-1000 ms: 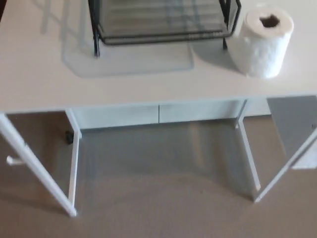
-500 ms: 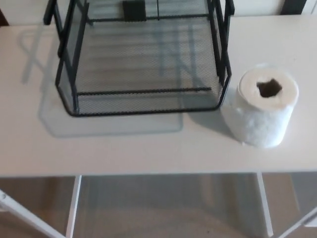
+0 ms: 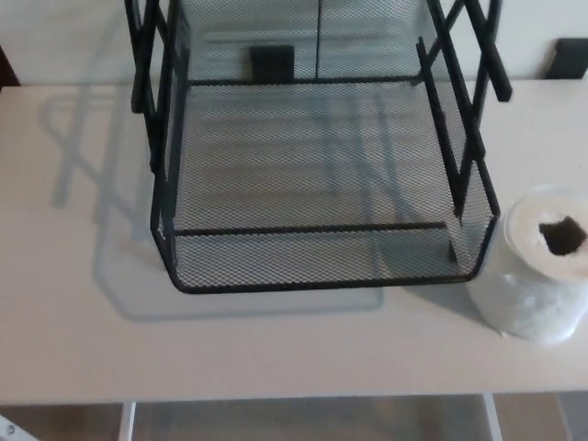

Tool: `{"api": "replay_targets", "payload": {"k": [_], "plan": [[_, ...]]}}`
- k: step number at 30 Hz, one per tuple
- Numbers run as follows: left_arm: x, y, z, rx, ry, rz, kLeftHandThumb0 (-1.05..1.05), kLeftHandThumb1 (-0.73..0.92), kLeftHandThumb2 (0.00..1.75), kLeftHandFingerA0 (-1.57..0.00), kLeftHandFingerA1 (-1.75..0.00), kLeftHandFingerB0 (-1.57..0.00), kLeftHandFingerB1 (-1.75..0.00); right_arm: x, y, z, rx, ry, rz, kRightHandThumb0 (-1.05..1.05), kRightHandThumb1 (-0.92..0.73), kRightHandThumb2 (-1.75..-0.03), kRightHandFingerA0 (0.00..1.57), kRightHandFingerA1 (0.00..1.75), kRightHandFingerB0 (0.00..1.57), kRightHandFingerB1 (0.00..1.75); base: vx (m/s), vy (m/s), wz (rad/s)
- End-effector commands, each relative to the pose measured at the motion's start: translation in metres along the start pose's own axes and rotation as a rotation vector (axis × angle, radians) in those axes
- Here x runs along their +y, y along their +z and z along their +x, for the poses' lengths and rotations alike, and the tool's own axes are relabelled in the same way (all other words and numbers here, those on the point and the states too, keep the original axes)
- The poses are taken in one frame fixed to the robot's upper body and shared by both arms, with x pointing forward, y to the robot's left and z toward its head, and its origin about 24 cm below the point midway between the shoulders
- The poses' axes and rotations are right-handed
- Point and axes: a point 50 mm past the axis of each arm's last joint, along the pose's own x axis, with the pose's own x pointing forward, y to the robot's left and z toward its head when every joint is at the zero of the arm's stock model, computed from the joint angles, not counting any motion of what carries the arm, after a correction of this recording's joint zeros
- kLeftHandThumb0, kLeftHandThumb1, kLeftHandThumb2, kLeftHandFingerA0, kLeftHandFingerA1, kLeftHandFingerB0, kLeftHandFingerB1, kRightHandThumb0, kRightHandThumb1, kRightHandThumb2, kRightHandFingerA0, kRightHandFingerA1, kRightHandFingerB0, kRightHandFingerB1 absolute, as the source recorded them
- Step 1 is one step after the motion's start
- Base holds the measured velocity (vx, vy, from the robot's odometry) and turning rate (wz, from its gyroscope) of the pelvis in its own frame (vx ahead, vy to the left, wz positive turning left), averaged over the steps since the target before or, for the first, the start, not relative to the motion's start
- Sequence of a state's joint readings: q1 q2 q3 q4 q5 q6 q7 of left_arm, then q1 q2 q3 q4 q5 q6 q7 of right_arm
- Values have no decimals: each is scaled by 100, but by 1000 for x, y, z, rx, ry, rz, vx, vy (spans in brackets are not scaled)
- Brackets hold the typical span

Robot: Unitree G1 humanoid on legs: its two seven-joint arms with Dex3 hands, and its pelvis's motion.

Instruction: The robot walks towards a desk on which a file tray is kept in the middle and a toilet paper roll is kept on its right. The robot uses its right hand to hook on finger in the gap of the roll and grabs it, lifts it and places it on the tray.

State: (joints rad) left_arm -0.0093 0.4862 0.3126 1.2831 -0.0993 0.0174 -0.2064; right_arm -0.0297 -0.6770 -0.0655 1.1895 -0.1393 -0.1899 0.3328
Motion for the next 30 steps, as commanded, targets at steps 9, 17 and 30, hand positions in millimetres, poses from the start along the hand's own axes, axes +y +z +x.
{"api": "replay_targets", "payload": {"k": [9, 17, 30], "plan": [[6, 3, -1, -20, 14, 14, -68, 65, 136, -7, -74, 0, -68, -5, 3, 0, -12, -10, 42, -68, -47, -80, 5, 32, 11, 37, -5, -186, -1], [7, 6, -1, -24, 30, 35, -69, 66, 138, -9, -75, -1, -68, -5, 4, 1, 1, -17, 12, -63, -60, -60, 10, 27, 19, 28, 17, 19, -4], [6, 6, -1, -31, 14, 21, -69, 68, 138, -6, -74, 0, -68, -6, 6, 0, -1, -3, -19, -70, -49, -82, 6, 31, 12, 37, 42, 125, 5]]}}
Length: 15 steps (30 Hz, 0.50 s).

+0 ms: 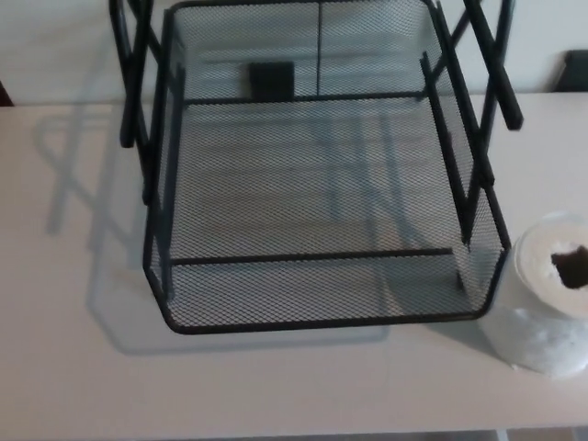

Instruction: The robot walks towards a desk on which a file tray is kept in the middle and a toilet paper roll is kept on its right. The robot uses its right hand to hook on finger in the gap of the roll and grabs it, lifts it and places it on the tray.

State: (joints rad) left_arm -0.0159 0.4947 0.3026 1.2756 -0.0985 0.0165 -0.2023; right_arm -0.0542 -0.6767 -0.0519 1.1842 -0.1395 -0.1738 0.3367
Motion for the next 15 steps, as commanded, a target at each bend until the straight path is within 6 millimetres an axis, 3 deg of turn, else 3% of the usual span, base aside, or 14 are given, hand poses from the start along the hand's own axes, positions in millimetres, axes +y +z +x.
{"api": "replay_targets", "payload": {"k": [1, 10, 11, 12, 15], "plan": [[5, -1, -2, -22, 5, 7, -69, 65, 137, -6, -74, 0, -68, -5, -1, -2, -7, -2, 2, -68, -47, -80, 5, 33, 11, 37, -5, -33, 7], [5, -1, -1, -16, 7, 11, -68, 65, 137, -8, -75, 0, -68, -5, -2, -2, 22, -8, -24, -70, -49, -82, 5, 33, 11, 39, -16, -48, 0], [5, -1, -1, -9, 9, 4, -67, 63, 135, -7, -74, 0, -67, -6, -1, -2, 23, -17, -99, -37, -35, -95, 2, 51, 0, 47, 0, 0, 0], [5, -1, -1, -6, 16, 4, -68, 63, 135, -8, -74, 0, -67, -6, -1, -2, 9, -7, -41, -70, -49, -81, 6, 35, 11, 39, 0, 0, 0], [4, -1, -1, -14, 20, 31, -70, 66, 138, -8, -75, -1, -68, -5, -1, -2, 0, -6, 10, -69, -46, -81, 4, 32, 11, 38, 0, 0, 0]]}}
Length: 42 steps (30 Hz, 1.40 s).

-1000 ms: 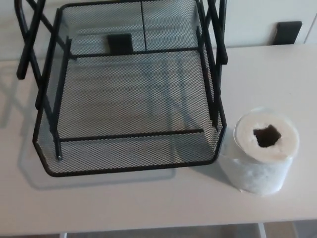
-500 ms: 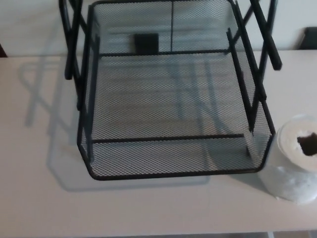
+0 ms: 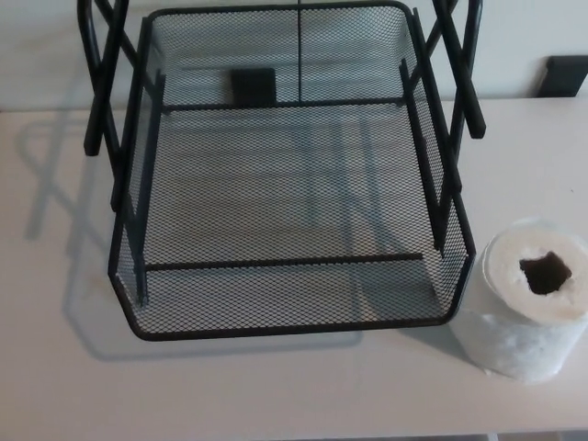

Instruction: The robot walks towards a desk on which a file tray is kept in the middle and a toilet paper roll is kept on its right. The robot uses its right hand to hook on finger in the gap of the roll and grabs it, lifts it and places it on the tray.

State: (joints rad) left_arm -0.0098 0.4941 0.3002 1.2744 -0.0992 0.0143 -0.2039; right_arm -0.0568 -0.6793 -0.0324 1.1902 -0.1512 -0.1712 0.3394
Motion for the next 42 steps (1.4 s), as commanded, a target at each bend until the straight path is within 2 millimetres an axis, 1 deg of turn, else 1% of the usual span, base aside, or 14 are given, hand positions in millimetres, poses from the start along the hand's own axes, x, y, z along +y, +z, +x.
{"api": "replay_targets", "payload": {"k": [1, 9, 10, 20, 22, 23, 24, 26, 27, 28, 34, 37, 41, 42], "plan": [[5, 1, -1, -22, 15, 38, -91, 65, 125, -29, -89, -23, -81, -7, -2, -3, -19, -31, 31, -75, -49, -81, 5, 32, 11, 38, 0, 0, 0], [7, 1, -2, -26, 20, 27, -71, 65, 137, -6, -74, 0, -68, -7, -10, -6, 6, -25, 52, -73, -47, -83, 5, 30, 12, 35, 0, 0, 0], [8, 1, -2, -17, 15, 5, -71, 65, 137, -5, -74, 0, -68, -4, -14, -5, 14, -51, 115, -62, -57, -59, 10, 26, 19, 28, 0, 0, 0], [20, -1, -4, -9, 55, -140, -70, 54, 126, -12, -74, -1, -66, -5, -18, -7, 15, -52, 150, -68, -46, -80, 5, 32, 10, 35, 0, 0, 0], [21, -1, -5, -11, 61, -143, -91, 53, 114, -34, -89, -26, -81, -5, -18, -6, 13, -52, 149, -68, -46, -80, 5, 32, 10, 35, 0, 0, 0], [22, 0, -5, -13, 48, -160, -67, 74, 141, -8, -76, 0, -70, -15, -55, -24, -8, -121, 738, -48, -47, -72, 0, 14, 4, 11, 0, 0, 0], [22, 0, -5, -13, 47, -162, -67, 74, 141, -8, -76, 0, -70, -15, -59, -27, -18, -128, 803, -48, -47, -72, 0, 14, 4, 11, 0, 0, 0], [24, 0, -6, -32, 39, -164, -67, 68, 138, -10, -78, 0, -70, -35, -49, -28, -53, -185, 973, -53, -49, -56, 14, 45, 0, 16, 0, 0, 0], [24, 3, -6, -36, 45, -166, -68, 70, 140, -11, -79, 0, -70, -46, -42, -32, -148, -200, 991, -70, -39, -80, 0, 24, 0, 11, 0, 0, 0], [24, 4, -6, -44, 41, -170, -71, 70, 140, -11, -80, 0, -72, -54, -35, -32, -189, -262, 980, -38, -67, -60, 0, 27, 0, 11, 0, 0, 0], [26, 10, -6, -63, 45, -172, -68, 69, 139, -13, -80, 0, -71, -103, 7, -48, -397, -578, 825, -51, -60, -58, 21, 66, 0, 17, 0, 0, 0], [26, 12, -6, -64, 51, -163, -69, 72, 141, -14, -81, -1, -71, -123, 25, -60, -490, -649, 857, -51, -49, -79, 4, 50, 3, 8, 0, 0, 0], [29, 9, -7, -63, 53, -167, -67, 69, 138, -12, -79, 0, -69, -155, 67, -87, -689, -789, 815, -55, -54, -59, 9, 58, 3, 30, 0, 0, 0], [29, 9, -7, -57, 64, -152, -65, 69, 137, -14, -78, 0, -68, -159, 75, -91, -734, -801, 796, -72, -41, -81, 9, 63, 2, 41, 0, 0, 0]]}}
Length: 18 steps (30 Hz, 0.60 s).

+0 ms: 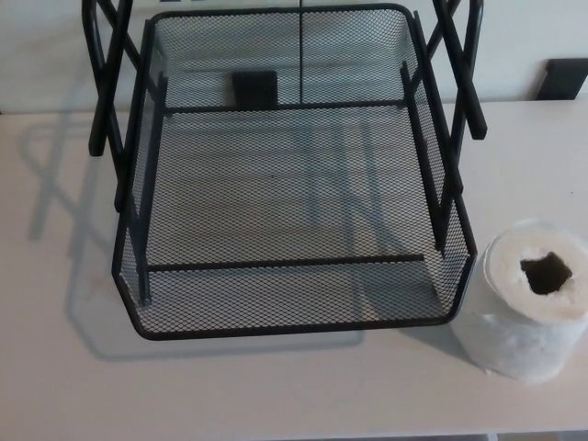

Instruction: The robot walks towards a desk on which a file tray is kept in the middle and a toilet paper roll is kept on its right. The robot uses its right hand to hook on finger in the gap of the roll and grabs it, lifts it and places it on the tray.

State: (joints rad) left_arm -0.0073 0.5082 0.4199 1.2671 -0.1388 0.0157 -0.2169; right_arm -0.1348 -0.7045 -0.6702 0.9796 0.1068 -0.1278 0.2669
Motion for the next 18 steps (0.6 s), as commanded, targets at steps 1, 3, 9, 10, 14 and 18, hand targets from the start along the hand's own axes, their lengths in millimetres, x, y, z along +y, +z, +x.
{"api": "replay_targets", "payload": {"k": [1, 3, 9, 10, 14, 18], "plan": [[15, 6, -3, -11, 36, -2, -65, 69, 137, -14, -78, 0, -68, -19, 78, 4, -333, -200, 136, -72, -41, -81, 9, 63, 2, 41, 0, 0, 0], [14, 5, -3, -10, 37, -7, -65, 71, 139, -12, -78, 0, -69, -12, 101, 3, -394, -163, 133, -98, -43, -86, 21, 90, 4, 65, 0, 0, 0], [14, 8, -3, -18, 32, -31, -68, 65, 135, -10, -78, 0, -69, 34, 137, -22, -551, 142, -123, -92, -39, -84, 46, 91, 23, 74, 0, 0, 0], [13, 8, -2, -15, 31, -17, -68, 70, 139, -14, -80, 0, -70, 47, 139, -29, -555, 239, -173, -79, -37, -80, 37, 72, 20, 65, 0, 0, 0], [11, 8, -2, -12, 22, -1, -92, 65, 124, -32, -96, -19, -84, 76, 142, -47, -541, 479, -369, -62, -50, -55, 36, 52, 23, 37, 0, 0, 0], [12, 3, -3, 7, 34, 76, -65, 62, 133, -11, -75, 0, -67, 103, 145, -69, -474, 717, -676, -55, -49, -55, 28, 47, 29, 30, 0, 0, 0]]}}
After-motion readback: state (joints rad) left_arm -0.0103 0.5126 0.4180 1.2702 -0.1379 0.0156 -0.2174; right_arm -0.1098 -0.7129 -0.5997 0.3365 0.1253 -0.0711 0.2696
